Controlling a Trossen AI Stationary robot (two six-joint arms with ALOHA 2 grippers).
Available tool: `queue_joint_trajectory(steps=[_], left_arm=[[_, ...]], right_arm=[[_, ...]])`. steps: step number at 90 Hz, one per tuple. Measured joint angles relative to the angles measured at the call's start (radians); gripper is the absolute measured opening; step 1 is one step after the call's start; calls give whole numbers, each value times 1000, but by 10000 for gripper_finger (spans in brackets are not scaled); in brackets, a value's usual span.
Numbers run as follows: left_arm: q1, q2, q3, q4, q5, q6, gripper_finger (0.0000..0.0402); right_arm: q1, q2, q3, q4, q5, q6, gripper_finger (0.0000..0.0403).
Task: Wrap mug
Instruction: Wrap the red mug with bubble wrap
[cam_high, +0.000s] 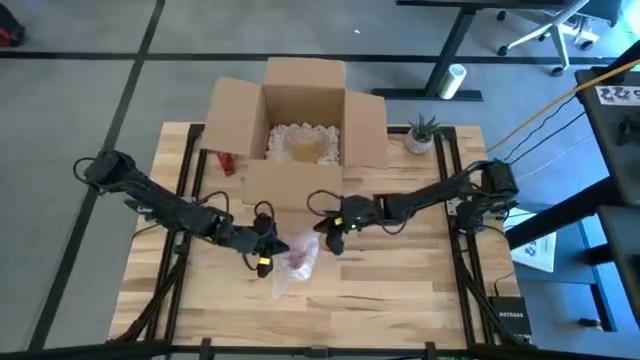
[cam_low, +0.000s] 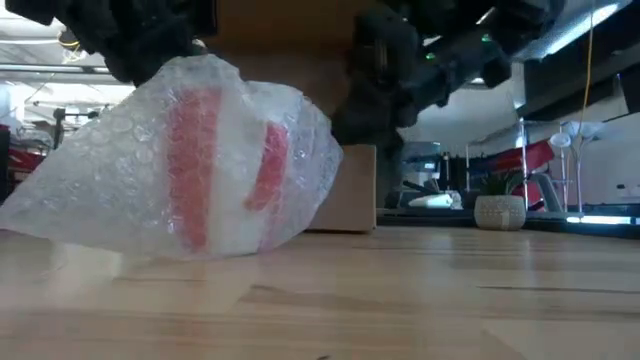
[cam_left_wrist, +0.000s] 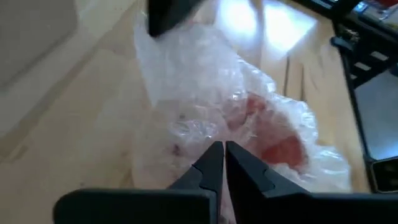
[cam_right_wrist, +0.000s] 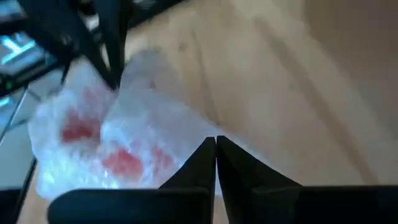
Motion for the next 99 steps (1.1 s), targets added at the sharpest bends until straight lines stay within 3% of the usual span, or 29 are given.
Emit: queue_joint_trajectory(steps=[21,34,61,99], left_arm=[[2,18,2,1,4,-1,0],[4,18,2,7,6,3,0],[4,20,-1,38,6,7,0],[4,16,-1,46,3,33,0]], right_arm=[[64,36,154,-28,-21,-65,0],[84,41,253,-180,-21,-80,0],[115,197,452,-351,-65,-79,0],[140,451,999,-977,-38,-149,0]])
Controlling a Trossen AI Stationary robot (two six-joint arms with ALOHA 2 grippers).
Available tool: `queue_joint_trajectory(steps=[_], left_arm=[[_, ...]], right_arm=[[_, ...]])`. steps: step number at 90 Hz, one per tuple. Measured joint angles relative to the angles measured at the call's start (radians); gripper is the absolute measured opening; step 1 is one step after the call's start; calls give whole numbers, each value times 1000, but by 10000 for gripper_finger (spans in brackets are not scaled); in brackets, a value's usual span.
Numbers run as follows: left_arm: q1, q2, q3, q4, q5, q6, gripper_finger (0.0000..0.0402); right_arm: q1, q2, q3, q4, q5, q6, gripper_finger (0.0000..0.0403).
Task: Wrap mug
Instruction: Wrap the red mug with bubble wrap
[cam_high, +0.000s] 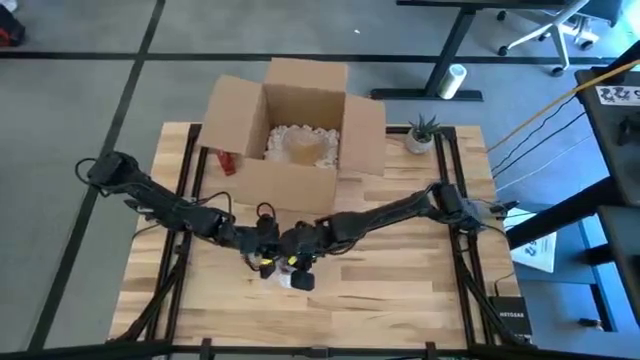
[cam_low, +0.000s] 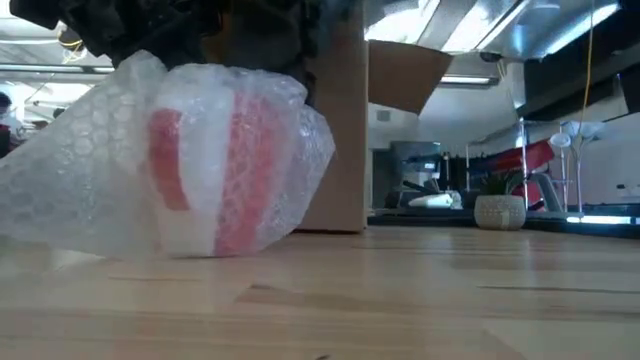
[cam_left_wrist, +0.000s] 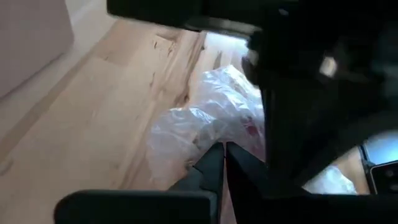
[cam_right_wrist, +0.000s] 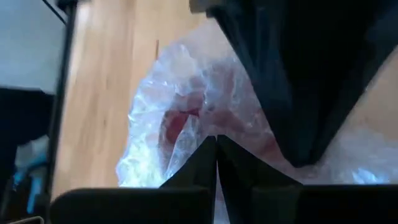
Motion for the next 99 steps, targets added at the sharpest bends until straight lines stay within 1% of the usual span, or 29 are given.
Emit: queue_joint_trajectory(steps=[14,28,44,53,74,87,99], left_arm=[[-31,-48,0,-42,-13,4,0],[-101,-125,0,-98,-87,1,0],[-212,-212,0,-134,-209,0,0],[-274,-234,1,-153,-260,-37,0],[-378,-205,-17,-165,-346,-177,0],[-402,-169,-26,-182,-349,-267,0],[-408,-124,-26,-186,-349,-307,0]], right_arm=[[1,77,144,-122,0,-19,0],[1,108,236,-164,1,-28,0],[-5,122,254,-180,0,-42,0],[-14,139,254,-169,-2,-42,0],[-34,209,259,-125,-61,-45,0],[-34,218,258,-110,-62,-45,0],[-32,202,255,-95,-61,-44,0]])
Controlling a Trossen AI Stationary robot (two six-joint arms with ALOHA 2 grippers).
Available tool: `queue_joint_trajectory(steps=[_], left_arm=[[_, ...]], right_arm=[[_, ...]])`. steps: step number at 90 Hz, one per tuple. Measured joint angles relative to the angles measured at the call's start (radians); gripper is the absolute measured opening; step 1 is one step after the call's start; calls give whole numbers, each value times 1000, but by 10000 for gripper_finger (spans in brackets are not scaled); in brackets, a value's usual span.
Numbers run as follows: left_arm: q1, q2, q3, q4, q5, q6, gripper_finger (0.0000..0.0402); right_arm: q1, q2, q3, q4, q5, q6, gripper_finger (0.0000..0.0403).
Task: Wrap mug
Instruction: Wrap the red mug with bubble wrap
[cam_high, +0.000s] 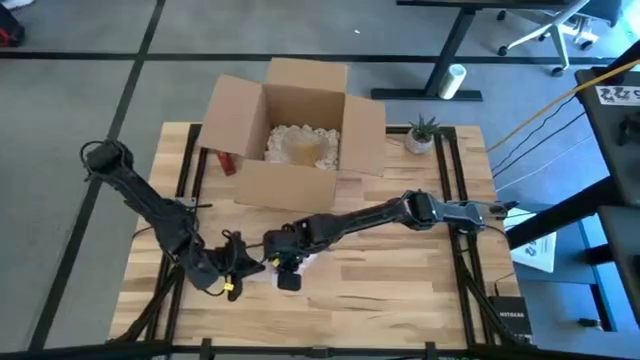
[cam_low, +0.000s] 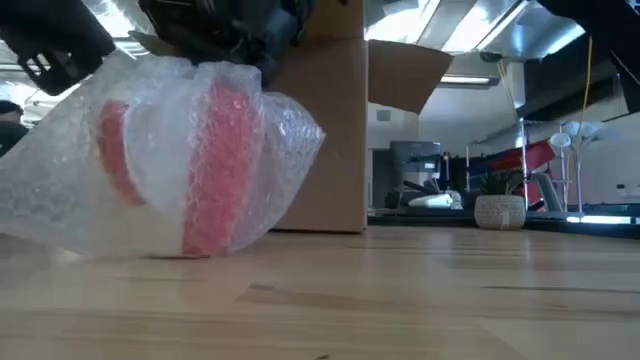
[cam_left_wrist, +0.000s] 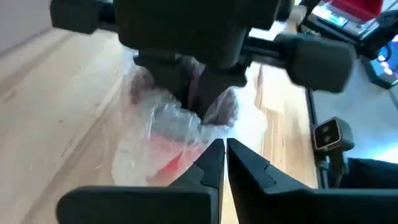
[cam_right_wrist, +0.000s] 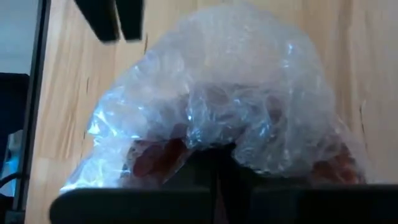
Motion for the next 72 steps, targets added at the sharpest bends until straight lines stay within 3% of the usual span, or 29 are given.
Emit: queue_joint_trajectory(steps=[31,61,72], left_arm=[[0,114,0,5,6,-66,0],[30,127,0,11,9,-60,0],[48,127,0,12,11,-52,0]], right_arm=[[13,-78,-4,-10,51,0,0],[14,-111,-2,-58,63,46,0],[20,-133,-2,-131,132,56,0]])
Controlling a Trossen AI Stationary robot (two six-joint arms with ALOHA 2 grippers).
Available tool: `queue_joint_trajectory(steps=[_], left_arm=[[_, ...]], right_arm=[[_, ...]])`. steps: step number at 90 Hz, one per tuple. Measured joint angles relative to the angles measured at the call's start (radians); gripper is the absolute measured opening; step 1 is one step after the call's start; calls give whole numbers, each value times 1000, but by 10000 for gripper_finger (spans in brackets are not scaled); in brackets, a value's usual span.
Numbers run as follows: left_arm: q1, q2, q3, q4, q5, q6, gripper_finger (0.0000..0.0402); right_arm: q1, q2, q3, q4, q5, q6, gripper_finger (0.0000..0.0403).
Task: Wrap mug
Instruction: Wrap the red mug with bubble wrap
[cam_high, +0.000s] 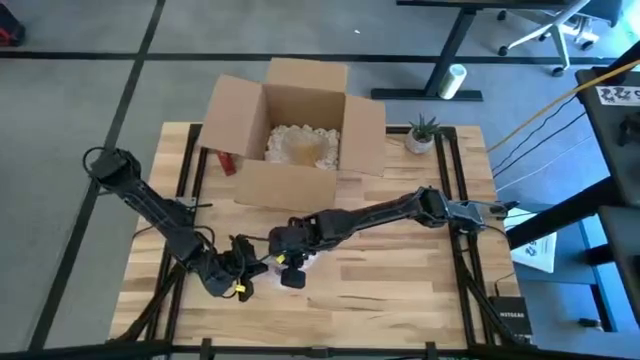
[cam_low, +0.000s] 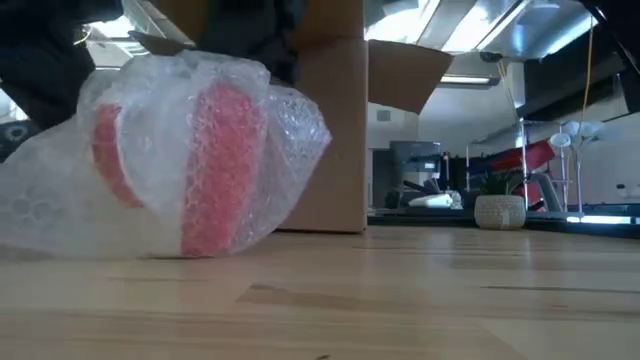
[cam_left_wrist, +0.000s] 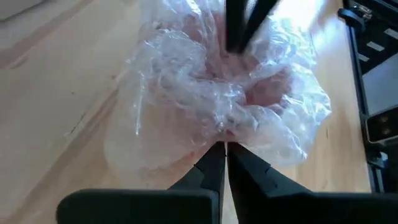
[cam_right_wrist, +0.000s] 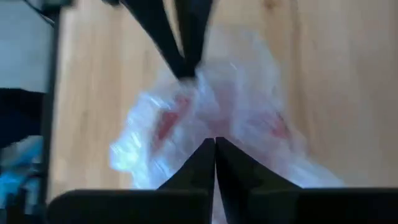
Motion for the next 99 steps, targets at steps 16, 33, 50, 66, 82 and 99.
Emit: queue_joint_trajectory(steps=[16,33,50,66,82,99], left_arm=[[21,0,0,6,0,17,0],[48,0,0,69,0,87,0],[78,0,0,92,20,103,0],[90,0,0,122,35,122,0],[99,31,0,147,40,124,0],[95,68,0,182,58,124,0]], right_arm=[[26,-49,0,-29,49,6,0],[52,-61,0,-61,10,29,0],[57,-29,-2,-77,15,29,0],[41,36,-3,-69,24,25,0],[14,103,0,-61,-3,23,0],[12,110,7,-55,1,21,0]])
